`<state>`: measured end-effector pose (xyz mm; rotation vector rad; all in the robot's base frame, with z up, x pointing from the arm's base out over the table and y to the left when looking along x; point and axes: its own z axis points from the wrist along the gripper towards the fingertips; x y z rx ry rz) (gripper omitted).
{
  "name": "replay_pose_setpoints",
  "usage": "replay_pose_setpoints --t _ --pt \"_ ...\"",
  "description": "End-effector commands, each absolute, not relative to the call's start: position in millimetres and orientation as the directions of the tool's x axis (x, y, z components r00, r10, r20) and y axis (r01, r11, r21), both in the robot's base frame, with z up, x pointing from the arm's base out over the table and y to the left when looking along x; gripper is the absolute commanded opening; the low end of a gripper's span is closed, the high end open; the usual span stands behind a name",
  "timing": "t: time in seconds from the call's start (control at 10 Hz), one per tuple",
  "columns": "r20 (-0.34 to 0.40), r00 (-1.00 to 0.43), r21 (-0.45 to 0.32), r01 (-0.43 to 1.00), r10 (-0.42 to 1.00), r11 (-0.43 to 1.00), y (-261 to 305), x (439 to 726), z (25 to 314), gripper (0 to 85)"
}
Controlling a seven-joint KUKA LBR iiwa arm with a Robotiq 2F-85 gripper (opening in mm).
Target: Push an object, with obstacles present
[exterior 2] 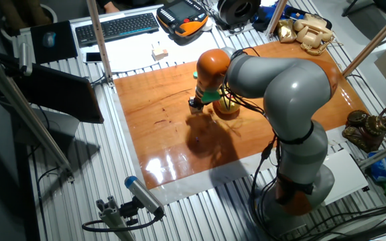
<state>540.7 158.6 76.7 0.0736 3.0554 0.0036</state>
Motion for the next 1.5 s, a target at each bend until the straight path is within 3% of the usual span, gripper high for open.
replay_pose_setpoints --t 0.0,0.7,1.1,1.4 --pt "-0.085 -0.995 0.003 0.05 0.05 0.999 158.9 543.5 77.6 0.0" --pt "-0.073 -0.996 -0.001 0.045 0.045 0.999 159.0 560.5 81.6 0.0" --pt "-0.06 -0.996 -0.025 0.061 0.059 0.998 172.4 536.8 87.9 0.0" --pt "-0.068 -0.997 -0.013 0.035 0.034 0.999 163.0 530.4 69.8 0.0"
